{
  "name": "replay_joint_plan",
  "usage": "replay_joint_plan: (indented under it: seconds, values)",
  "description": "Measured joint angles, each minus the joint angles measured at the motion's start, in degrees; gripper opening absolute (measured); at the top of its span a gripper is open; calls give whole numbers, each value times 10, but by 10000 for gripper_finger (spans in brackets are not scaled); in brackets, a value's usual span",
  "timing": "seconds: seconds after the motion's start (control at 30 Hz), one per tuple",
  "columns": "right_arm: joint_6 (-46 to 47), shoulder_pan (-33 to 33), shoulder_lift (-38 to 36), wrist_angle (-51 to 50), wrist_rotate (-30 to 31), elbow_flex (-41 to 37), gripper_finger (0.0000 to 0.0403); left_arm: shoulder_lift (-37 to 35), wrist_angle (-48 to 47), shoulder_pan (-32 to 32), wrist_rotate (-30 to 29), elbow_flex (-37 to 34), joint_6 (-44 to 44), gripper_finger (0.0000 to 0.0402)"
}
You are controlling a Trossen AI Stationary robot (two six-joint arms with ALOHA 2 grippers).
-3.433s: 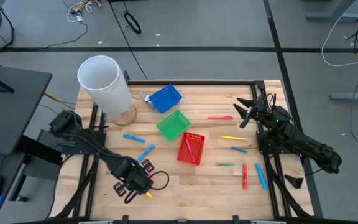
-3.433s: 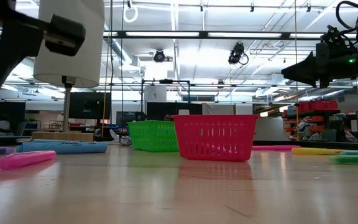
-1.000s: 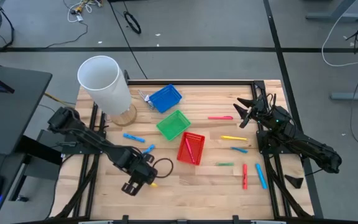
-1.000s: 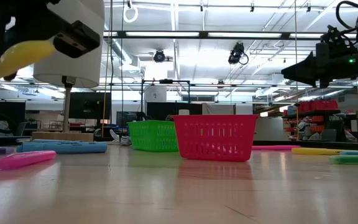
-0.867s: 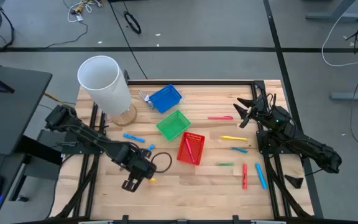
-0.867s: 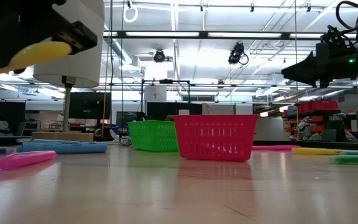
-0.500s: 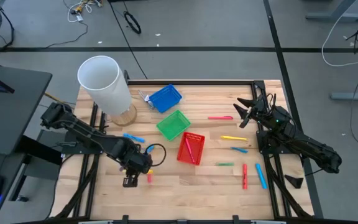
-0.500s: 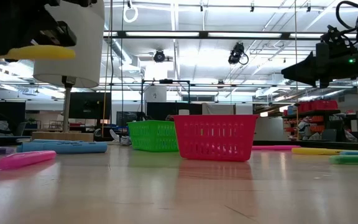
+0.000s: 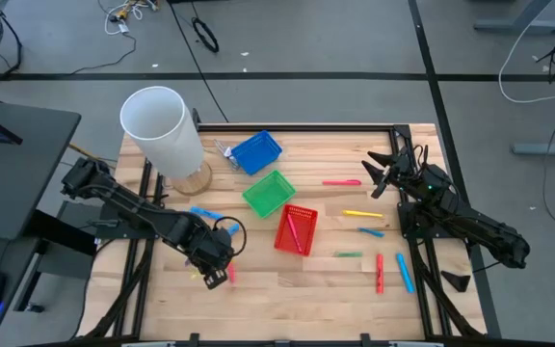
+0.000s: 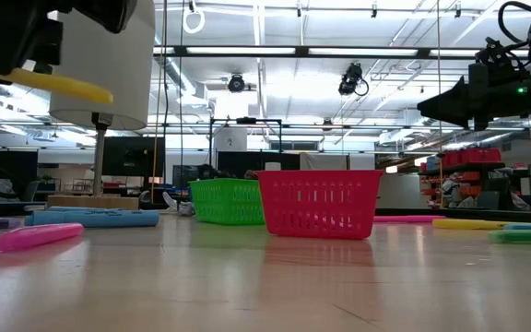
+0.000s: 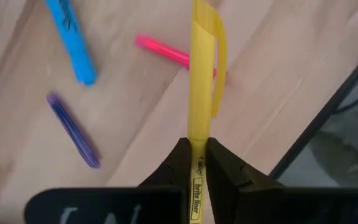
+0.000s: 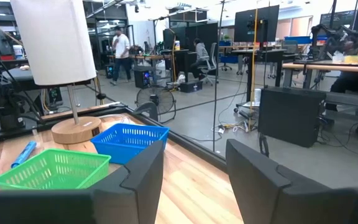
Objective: Pick & Place Markers
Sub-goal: Put the bottom yellow pen into the red bin
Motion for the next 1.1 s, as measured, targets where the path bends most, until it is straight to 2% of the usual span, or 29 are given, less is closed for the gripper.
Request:
replay_joint_plan:
  seconds: [0.2, 0.57, 0.87, 1.1]
  values:
    - [0, 0, 0, 0, 0, 0, 176, 0, 1, -18, 0, 0, -131, 28]
    - [0, 0, 0, 0, 0, 0, 176, 0, 18, -56, -61, 0, -315, 28]
    - [0, 0, 0, 0, 0, 0, 176, 0, 22, -71, -76, 0, -364, 28]
    - [0, 0, 0, 0, 0, 0, 176, 18, 25, -48, -72, 22, -376, 28]
